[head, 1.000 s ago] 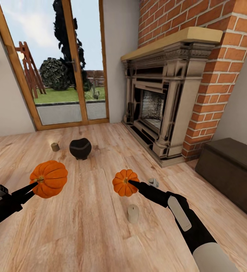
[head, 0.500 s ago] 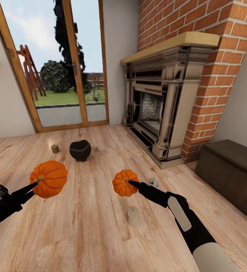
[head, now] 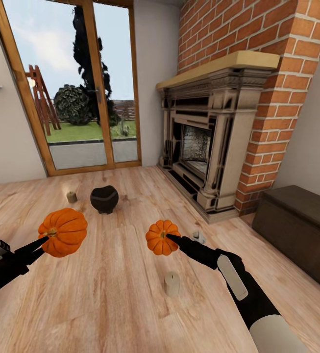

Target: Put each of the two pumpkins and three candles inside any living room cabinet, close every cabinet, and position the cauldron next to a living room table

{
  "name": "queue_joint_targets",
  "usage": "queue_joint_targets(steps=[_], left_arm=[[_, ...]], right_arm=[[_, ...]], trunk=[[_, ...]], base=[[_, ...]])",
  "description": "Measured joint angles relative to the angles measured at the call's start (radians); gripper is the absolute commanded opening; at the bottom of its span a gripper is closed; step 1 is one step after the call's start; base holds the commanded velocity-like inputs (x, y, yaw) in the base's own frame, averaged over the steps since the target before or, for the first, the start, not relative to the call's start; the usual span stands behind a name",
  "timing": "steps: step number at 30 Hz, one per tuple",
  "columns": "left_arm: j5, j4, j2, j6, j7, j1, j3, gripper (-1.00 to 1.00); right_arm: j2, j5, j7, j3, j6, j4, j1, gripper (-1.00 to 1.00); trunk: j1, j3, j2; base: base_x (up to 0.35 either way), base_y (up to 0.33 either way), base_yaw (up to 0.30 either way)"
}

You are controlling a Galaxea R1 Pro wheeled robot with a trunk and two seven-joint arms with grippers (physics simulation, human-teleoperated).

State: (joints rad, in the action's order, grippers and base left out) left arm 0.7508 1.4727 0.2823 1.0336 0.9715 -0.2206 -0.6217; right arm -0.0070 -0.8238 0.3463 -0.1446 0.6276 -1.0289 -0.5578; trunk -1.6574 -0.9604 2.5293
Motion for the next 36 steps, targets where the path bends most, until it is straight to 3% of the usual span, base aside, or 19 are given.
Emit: queue_joint_targets(steps=[6,11,36], left_arm=[[0.0,0.0,0.0,0.0,0.0,0.0,0.0,-1.0],[-0.001,0.0,0.0,-0.001,0.0,0.0,0.0,-1.0],[0.0,0.0,0.0,0.0,0.0,0.0,0.001,-1.0]], right_arm=[[0.0,0.0,0.0,0.0,0.0,0.0,0.0,-1.0],[0.0,0.003,0.0,0.0,0.0,0.0,0.0,-1.0],[0.001,0.0,-0.001,0.0,0.0,0.001,0.0,-1.0]], trunk=[[0.003,0.013,-0.001],[0.003,0.005,-0.002],[0.014,0.061,-0.007]], base=[[0.0,0.0,0.0],[0.0,0.0,0.0],[0.0,0.0,0.0]])
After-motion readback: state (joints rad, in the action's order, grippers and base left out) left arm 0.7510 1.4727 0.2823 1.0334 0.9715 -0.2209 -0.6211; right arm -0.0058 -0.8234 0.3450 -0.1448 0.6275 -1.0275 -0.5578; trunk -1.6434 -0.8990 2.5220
